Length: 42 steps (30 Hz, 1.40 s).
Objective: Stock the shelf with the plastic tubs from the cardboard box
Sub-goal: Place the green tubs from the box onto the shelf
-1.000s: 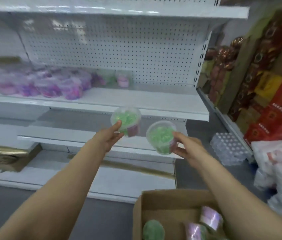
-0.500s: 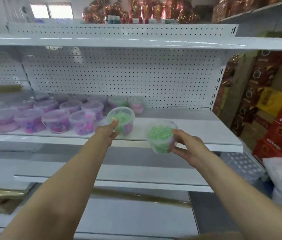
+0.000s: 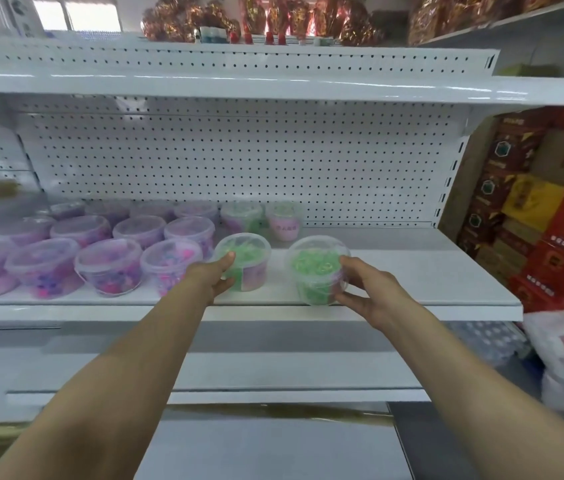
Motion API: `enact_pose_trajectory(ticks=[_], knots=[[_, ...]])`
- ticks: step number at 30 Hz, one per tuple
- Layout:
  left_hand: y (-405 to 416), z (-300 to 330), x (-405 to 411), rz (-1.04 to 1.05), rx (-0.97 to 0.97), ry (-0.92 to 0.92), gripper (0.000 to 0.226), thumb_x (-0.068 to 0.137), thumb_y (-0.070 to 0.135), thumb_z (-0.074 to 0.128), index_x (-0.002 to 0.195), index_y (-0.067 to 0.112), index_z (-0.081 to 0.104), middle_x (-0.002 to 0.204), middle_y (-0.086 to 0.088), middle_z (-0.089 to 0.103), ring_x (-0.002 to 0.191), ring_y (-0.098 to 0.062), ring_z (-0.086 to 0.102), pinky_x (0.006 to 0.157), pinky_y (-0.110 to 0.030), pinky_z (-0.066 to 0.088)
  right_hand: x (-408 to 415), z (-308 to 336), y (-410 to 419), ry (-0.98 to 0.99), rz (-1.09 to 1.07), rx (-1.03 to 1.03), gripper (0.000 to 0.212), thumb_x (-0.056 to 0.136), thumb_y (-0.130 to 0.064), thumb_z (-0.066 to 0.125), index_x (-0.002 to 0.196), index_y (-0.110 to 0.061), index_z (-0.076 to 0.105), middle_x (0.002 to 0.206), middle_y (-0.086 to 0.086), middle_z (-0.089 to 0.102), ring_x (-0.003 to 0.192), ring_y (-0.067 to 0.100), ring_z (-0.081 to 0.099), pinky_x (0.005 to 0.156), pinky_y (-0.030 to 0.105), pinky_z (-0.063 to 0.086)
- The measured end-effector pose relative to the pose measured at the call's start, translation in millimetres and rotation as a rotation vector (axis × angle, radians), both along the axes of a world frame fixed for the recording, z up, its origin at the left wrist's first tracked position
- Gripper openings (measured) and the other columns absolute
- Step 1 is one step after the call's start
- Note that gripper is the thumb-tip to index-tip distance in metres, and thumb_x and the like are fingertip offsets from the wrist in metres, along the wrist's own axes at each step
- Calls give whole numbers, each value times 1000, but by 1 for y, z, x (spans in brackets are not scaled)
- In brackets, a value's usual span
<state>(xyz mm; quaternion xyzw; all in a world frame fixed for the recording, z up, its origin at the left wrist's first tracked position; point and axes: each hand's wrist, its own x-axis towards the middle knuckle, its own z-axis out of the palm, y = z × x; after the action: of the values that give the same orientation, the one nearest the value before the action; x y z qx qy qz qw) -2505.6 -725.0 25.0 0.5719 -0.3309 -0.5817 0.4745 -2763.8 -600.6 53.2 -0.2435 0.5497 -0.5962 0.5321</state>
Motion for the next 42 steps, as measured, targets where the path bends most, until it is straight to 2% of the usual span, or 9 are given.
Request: enact_pose_trajectory(ticks=[4,11,15,17,20,23,28,34,42], knots=[[-8,-6,5,-36,6,-88,71,78,44,77,130,4,49,126,-9,60,66,-15,69,52,-21,54,15,-6,-11,-6,-28,24,36,83,-22,78,109,2,69,124,16,66,65,9,73,82,37,61],[7,-5,5,-44,-63,-273,70,79,55,70,121,1,53,90,-4,62,74,-16,70,37,-14,36,31,-13,-29,3,-104,50,47,83,-22,77,120,3,61,113,11,64,75,14,67,77,37,62],[17,4,9,-19,-190,-391,57,75,58,71,86,3,60,80,-11,61,74,-28,65,71,-39,58,38,-11,-30,67,-116,60,31,86,-21,73,103,0,58,96,7,60,75,26,69,84,39,60],[23,8,10,-23,-291,-491,49,79,54,69,76,7,56,79,-8,58,75,-26,60,78,-41,53,38,-15,-35,187,-121,95,28,86,-29,72,89,-7,55,90,4,63,80,30,72,80,37,60],[33,15,11,-34,-410,-626,40,82,49,69,94,12,61,91,0,60,89,-22,57,77,-30,43,36,-19,-43,539,-124,151,51,78,-51,71,97,-4,63,99,8,72,83,31,73,65,33,55],[36,15,13,-88,-511,-716,41,79,49,73,105,18,64,107,4,64,103,-17,57,86,-29,44,36,-17,-41,1017,-70,144,63,79,-57,71,114,-6,58,109,8,66,97,29,64,74,33,48],[33,10,4,-158,-594,-938,44,72,57,74,105,30,66,106,-2,67,112,-24,52,88,-37,48,39,-14,-40,1331,74,-46,60,76,-48,79,128,-24,59,127,0,60,99,14,62,87,31,49],[19,8,-4,-218,-643,-1294,49,72,57,73,115,34,64,120,0,65,116,-26,45,87,-33,38,38,-15,-65,1472,155,-77,54,76,-50,79,123,-28,63,123,3,62,105,20,61,80,31,49],[-31,13,-1,-244,-637,-1420,46,73,57,71,112,34,65,113,2,67,117,-22,48,90,-35,34,40,-19,-112,1490,144,-126,59,74,-57,77,122,-26,63,120,3,63,104,19,62,80,33,53]])
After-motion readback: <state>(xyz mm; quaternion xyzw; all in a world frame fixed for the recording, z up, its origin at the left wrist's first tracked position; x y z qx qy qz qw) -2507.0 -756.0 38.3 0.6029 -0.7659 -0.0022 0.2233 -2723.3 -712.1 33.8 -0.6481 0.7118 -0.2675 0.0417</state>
